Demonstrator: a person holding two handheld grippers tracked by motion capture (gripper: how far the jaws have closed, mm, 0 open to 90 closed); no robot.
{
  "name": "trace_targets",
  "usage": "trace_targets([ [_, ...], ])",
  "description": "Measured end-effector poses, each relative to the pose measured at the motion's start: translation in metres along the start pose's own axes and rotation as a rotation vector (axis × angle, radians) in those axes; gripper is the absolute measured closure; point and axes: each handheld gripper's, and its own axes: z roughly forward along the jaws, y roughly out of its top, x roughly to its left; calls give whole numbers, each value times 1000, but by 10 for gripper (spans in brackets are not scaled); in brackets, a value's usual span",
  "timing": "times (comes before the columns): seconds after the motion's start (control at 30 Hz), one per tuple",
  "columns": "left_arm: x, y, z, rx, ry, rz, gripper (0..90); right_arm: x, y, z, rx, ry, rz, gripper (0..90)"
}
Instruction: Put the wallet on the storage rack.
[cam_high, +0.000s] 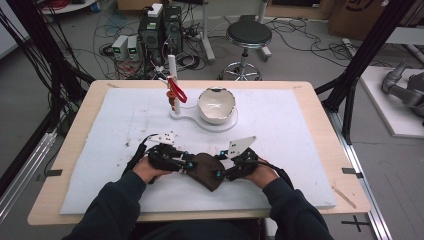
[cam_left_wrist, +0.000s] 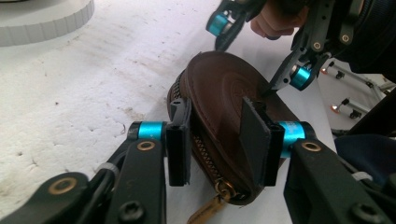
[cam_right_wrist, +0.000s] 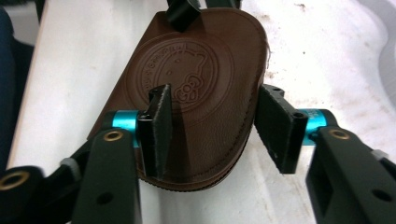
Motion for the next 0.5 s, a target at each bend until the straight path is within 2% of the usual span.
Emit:
trace_targets([
  [0.07,-1,0,-1,-4,0,18,660,-4,-3,1,-15,25,56,413],
  [0.1,-1,1,-2,-14,1,33,677,-8,-5,2,-24,33,97,333],
  [0.2,-4,2,-4,-35,-3,74,720,-19,-10,5,-51,119,205,249],
  [0.3,-6,4,-4,-56,11,110,767,-25,-12,10,-86,221,272,197],
  [0.37,-8,5,-4,-82,1,115,782,-25,-11,14,-92,281,292,204],
  [0.4,-9,6,-4,-87,-1,125,783,-24,-9,18,-82,292,289,221],
  [0.47,-10,7,-3,-79,30,129,783,-23,-5,26,-56,345,292,390],
  [0.5,-9,7,-4,-84,29,117,781,-23,-2,27,-45,374,289,458],
])
